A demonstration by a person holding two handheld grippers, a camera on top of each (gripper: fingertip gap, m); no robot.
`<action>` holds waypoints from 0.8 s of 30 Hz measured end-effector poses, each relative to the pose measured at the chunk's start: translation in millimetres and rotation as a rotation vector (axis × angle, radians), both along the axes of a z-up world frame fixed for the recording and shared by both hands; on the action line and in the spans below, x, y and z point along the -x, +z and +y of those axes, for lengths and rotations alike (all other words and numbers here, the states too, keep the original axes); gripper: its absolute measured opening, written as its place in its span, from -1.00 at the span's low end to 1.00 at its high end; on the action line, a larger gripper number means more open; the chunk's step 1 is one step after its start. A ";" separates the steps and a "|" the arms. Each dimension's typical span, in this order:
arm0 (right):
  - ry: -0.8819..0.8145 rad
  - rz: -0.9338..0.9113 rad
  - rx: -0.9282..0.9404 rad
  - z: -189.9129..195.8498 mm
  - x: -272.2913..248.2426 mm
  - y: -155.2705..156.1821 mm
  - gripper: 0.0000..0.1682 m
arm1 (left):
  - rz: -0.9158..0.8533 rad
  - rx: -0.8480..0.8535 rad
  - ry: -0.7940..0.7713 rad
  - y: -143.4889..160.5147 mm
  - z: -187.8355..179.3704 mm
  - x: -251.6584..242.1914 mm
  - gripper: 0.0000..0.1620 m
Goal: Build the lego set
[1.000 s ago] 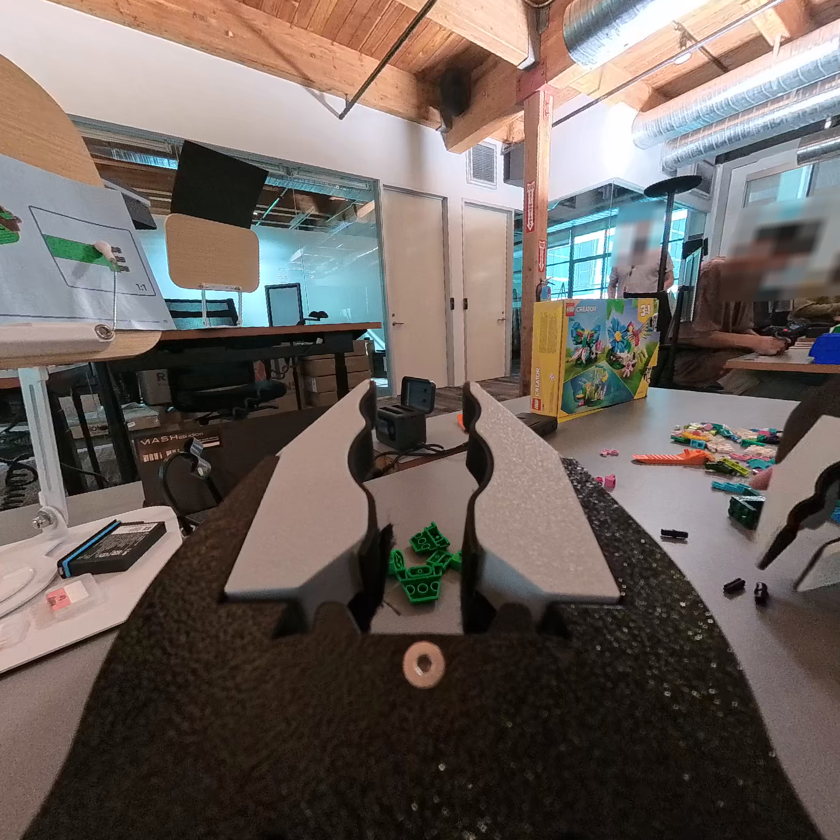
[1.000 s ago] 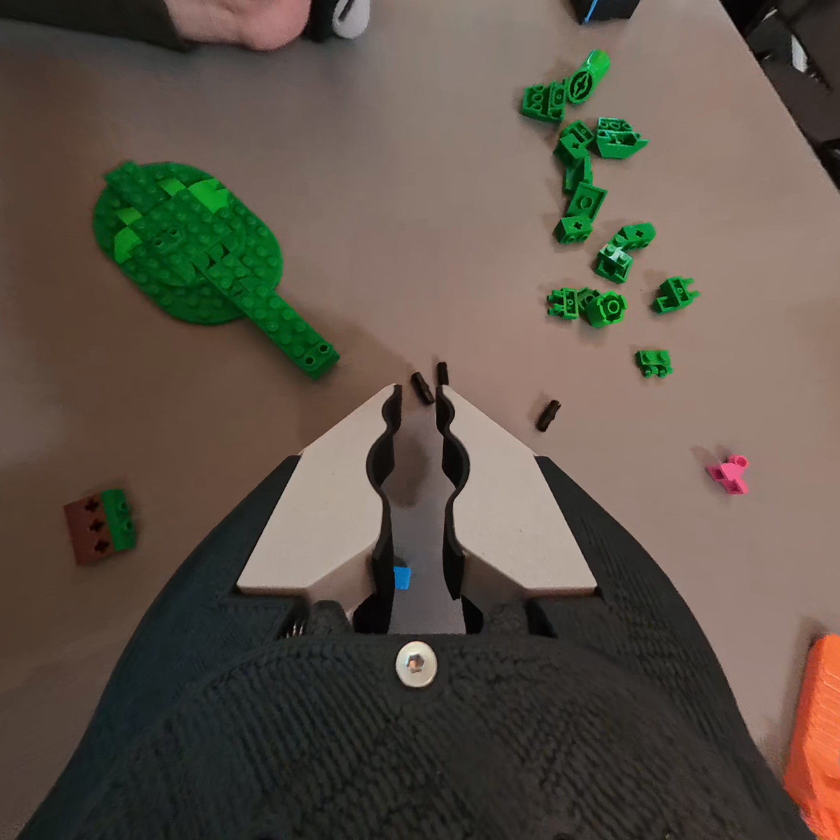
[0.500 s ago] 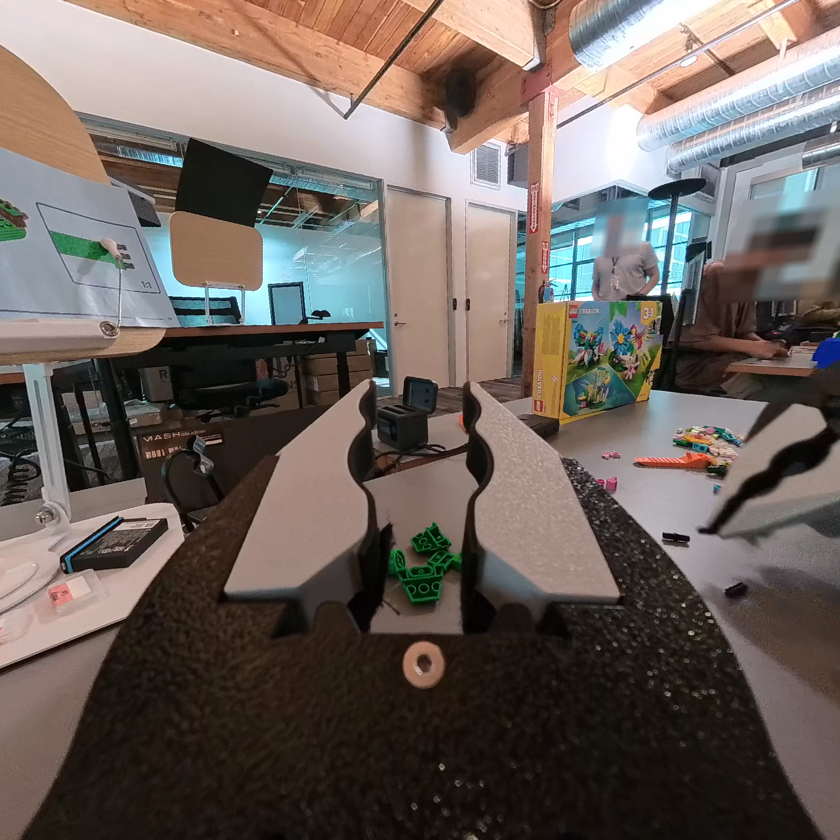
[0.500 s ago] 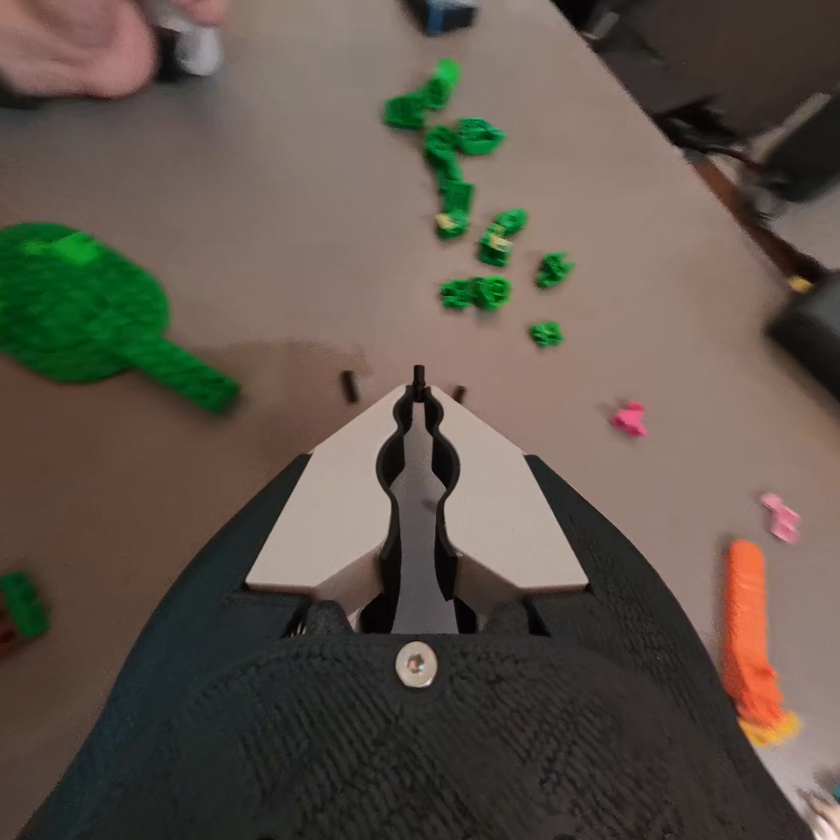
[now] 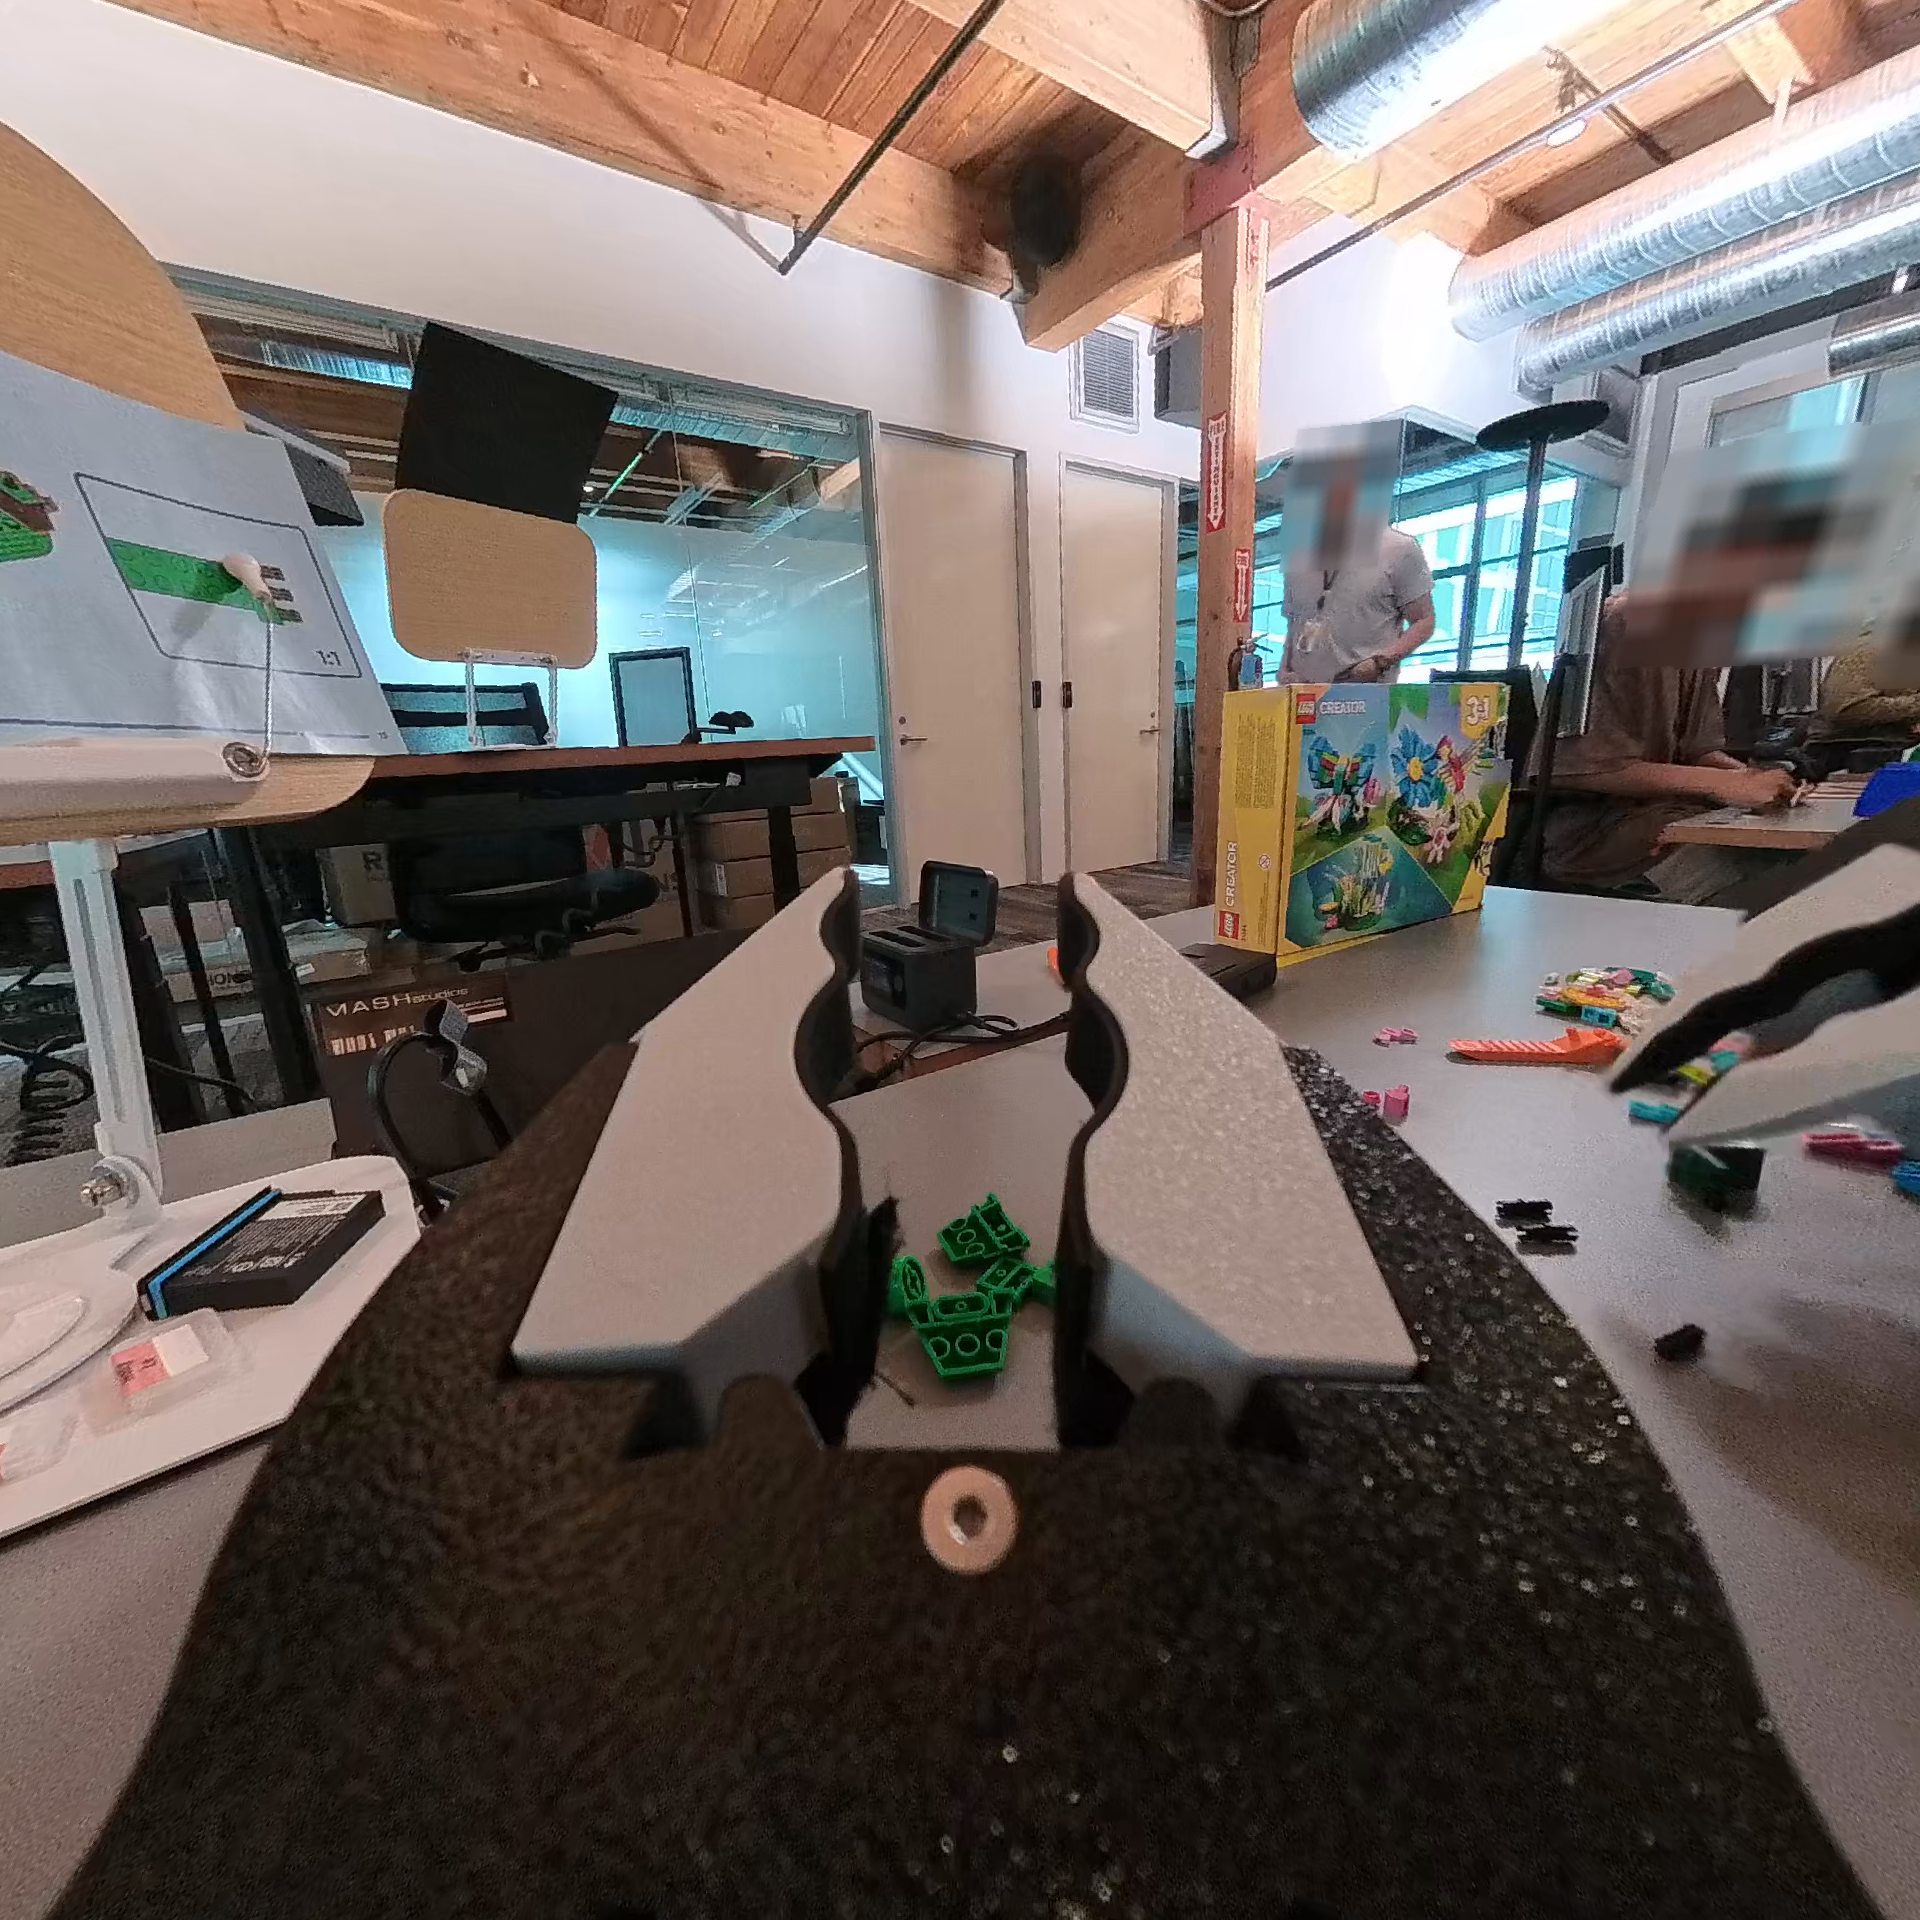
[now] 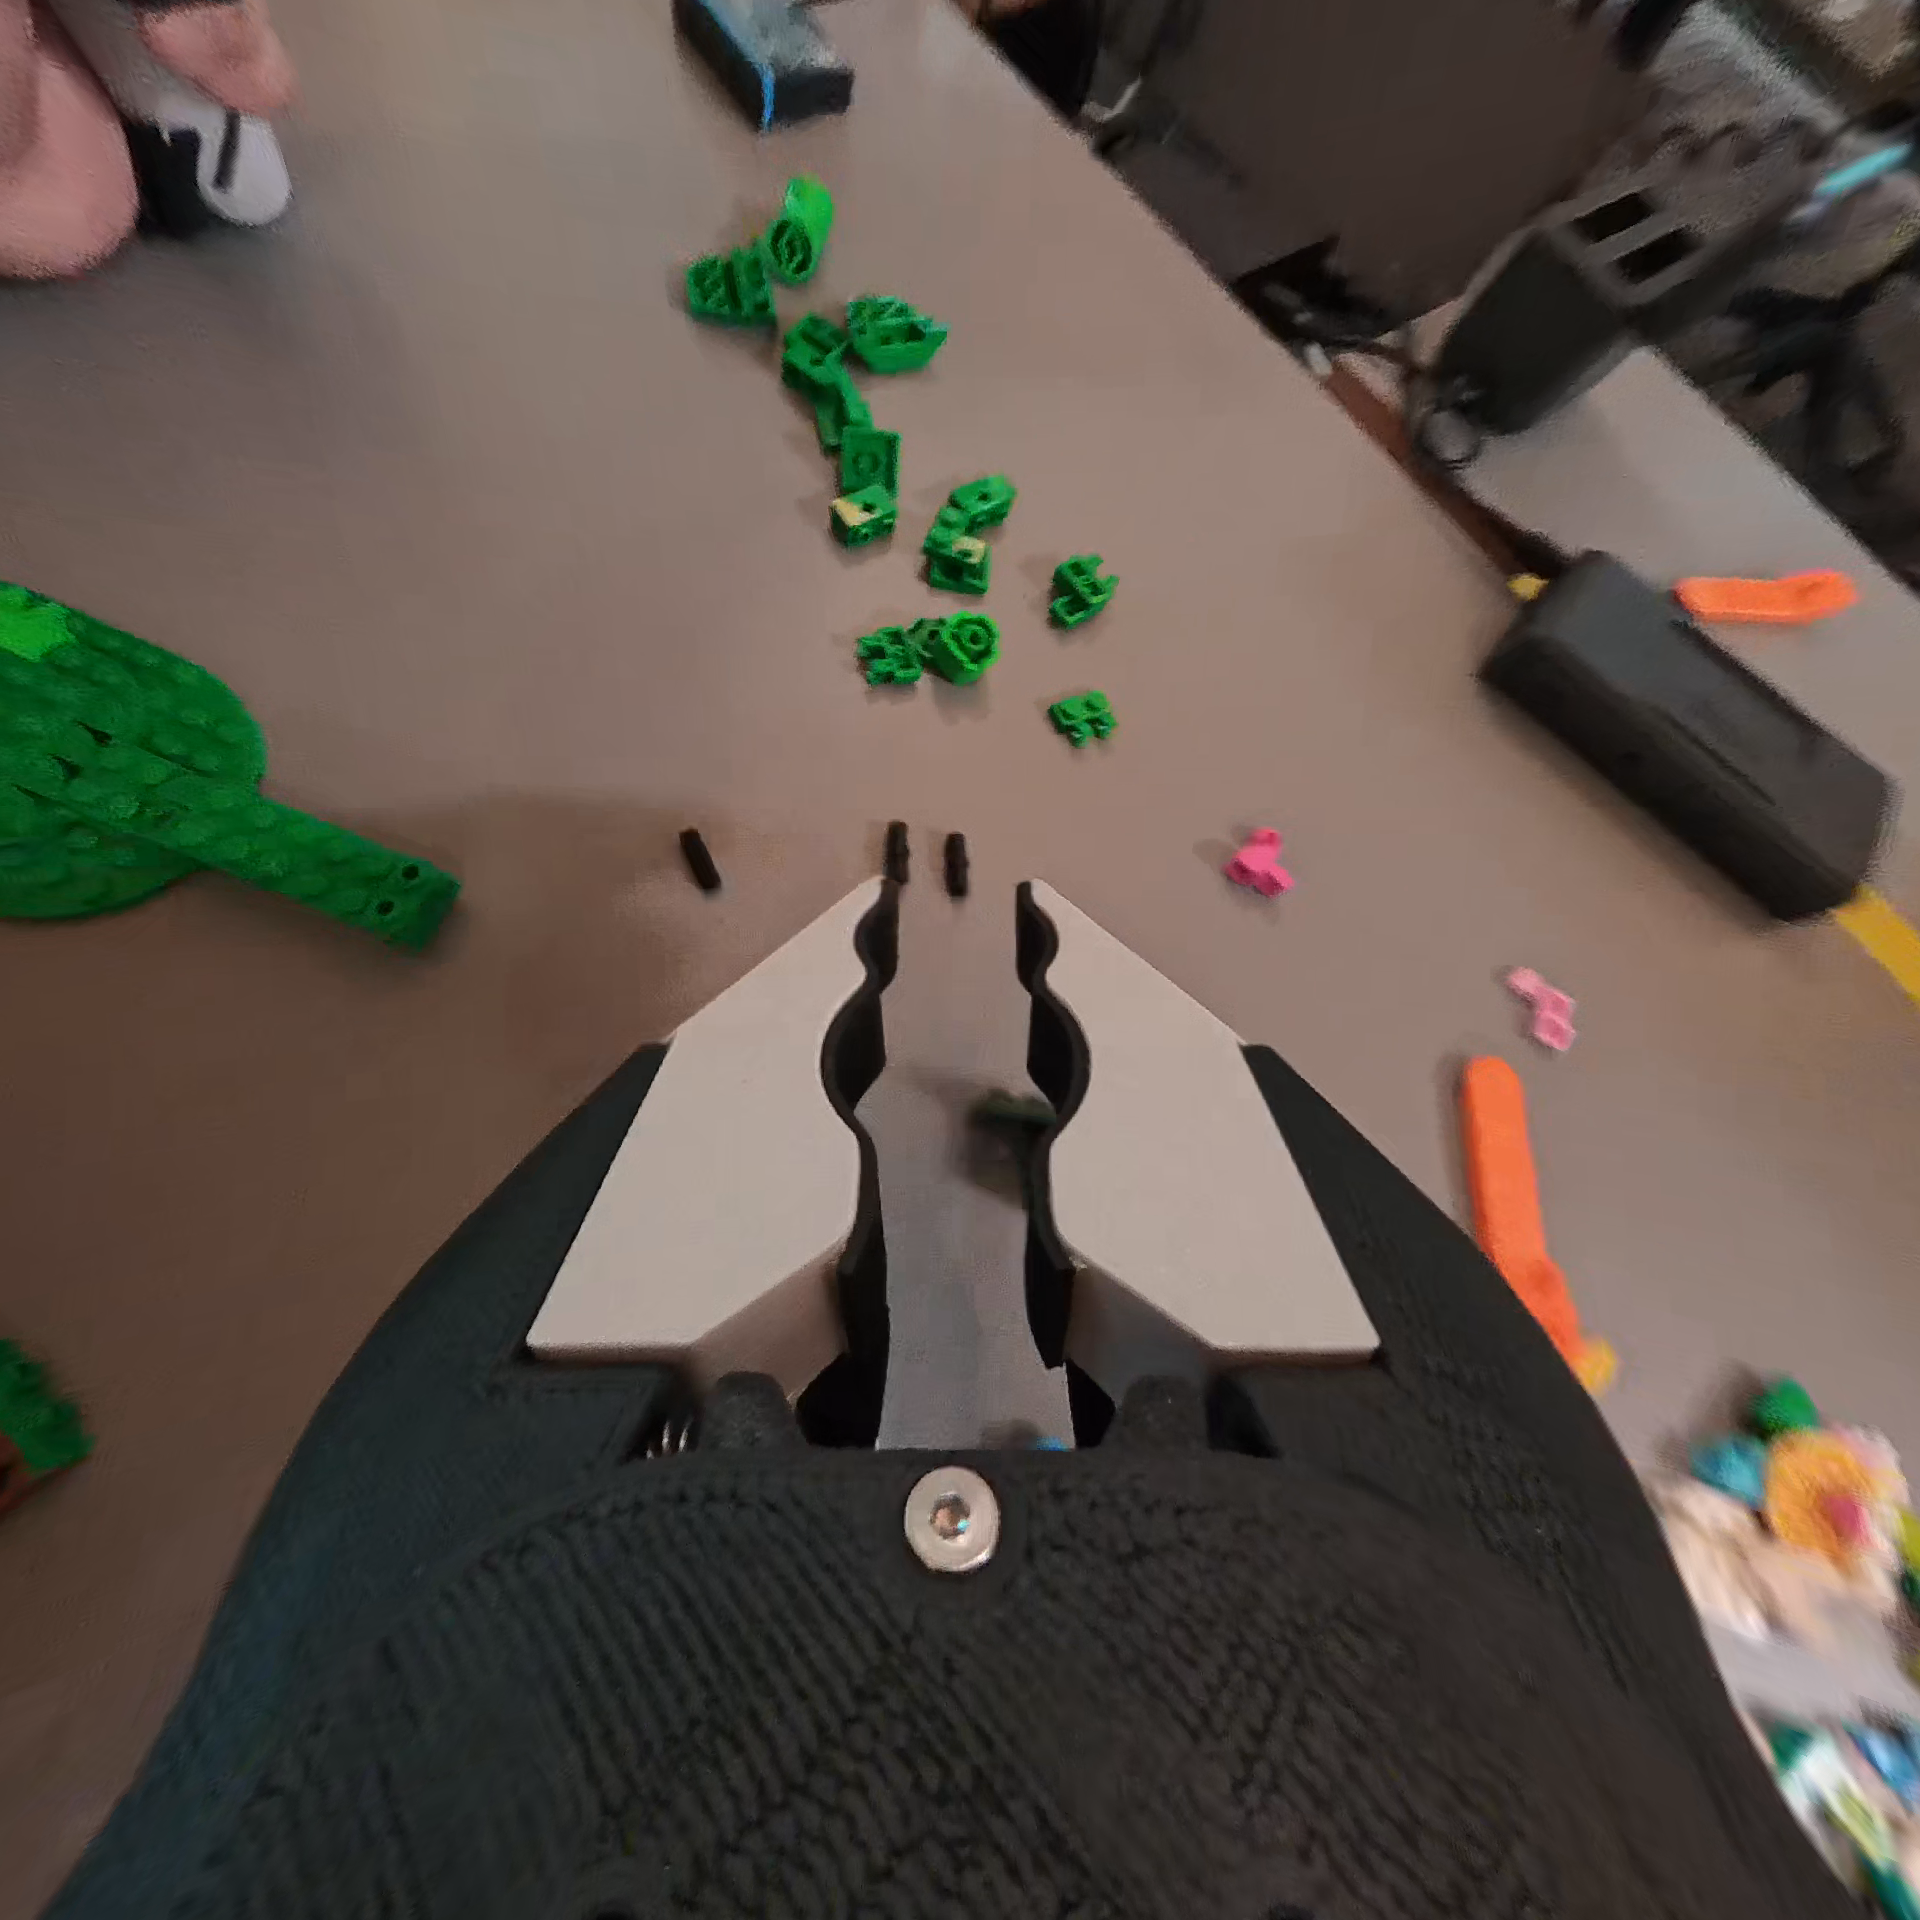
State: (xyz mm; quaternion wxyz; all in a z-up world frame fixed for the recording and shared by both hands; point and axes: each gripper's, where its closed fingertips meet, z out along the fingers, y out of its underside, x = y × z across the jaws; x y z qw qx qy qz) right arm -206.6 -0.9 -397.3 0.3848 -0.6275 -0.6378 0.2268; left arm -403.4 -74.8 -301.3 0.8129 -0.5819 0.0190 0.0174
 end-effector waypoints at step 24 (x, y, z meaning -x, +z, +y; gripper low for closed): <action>-0.705 0.114 -0.065 84.9 -262.0 28.9 -0.92 | 0.017 0.011 -0.002 -2.7 2.0 -2.4 -0.57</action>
